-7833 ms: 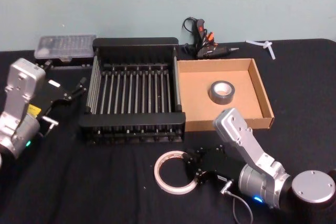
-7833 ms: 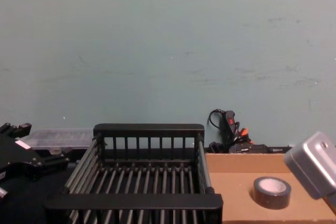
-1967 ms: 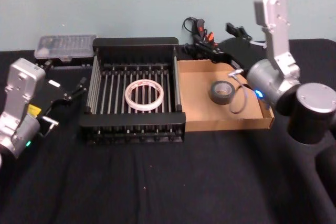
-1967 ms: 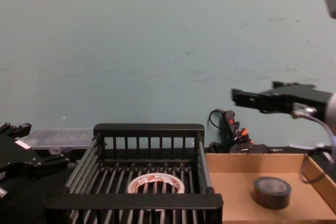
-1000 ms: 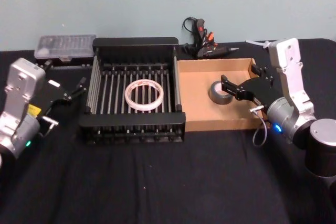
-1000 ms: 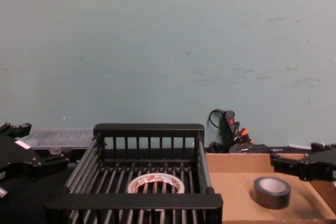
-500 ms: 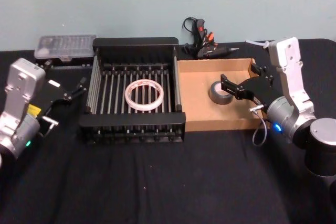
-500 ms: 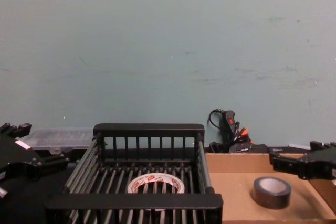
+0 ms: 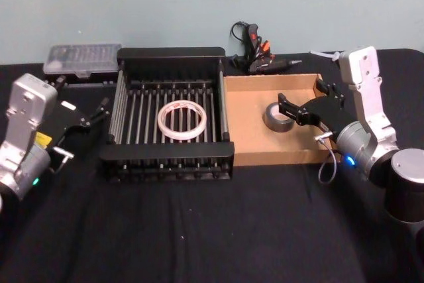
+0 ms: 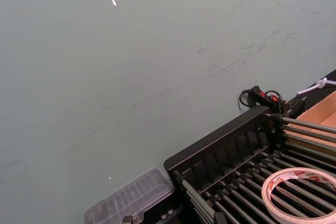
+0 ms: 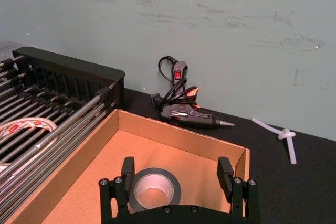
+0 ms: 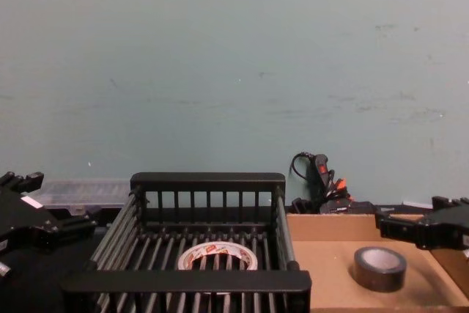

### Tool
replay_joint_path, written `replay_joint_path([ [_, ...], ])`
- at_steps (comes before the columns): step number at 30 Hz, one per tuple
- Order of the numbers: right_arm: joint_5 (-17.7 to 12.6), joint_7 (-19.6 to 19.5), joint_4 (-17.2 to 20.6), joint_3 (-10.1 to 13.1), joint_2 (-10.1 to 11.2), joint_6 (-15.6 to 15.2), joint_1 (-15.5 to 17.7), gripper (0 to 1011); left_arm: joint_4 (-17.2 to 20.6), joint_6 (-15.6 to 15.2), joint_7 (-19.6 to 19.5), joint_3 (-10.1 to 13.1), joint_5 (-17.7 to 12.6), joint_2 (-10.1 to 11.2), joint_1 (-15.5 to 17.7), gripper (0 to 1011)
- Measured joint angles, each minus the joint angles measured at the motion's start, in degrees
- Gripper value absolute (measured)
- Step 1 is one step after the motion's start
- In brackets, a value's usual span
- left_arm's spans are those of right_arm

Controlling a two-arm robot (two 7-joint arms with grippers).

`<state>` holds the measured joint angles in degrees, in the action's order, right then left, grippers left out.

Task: Pick up the white tape and place it into the black box , Pick up the silver tape and place it into the brown box.

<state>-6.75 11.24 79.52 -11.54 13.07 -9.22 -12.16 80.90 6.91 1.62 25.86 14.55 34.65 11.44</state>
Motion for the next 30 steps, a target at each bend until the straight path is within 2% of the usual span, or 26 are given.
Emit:
replay_joint_path([
  [30, 0.0, 0.0, 0.0, 0.0, 0.0, 0.0, 0.0, 1002, 0.0, 0.0, 0.0, 0.0, 0.0, 0.0, 0.0, 1001],
])
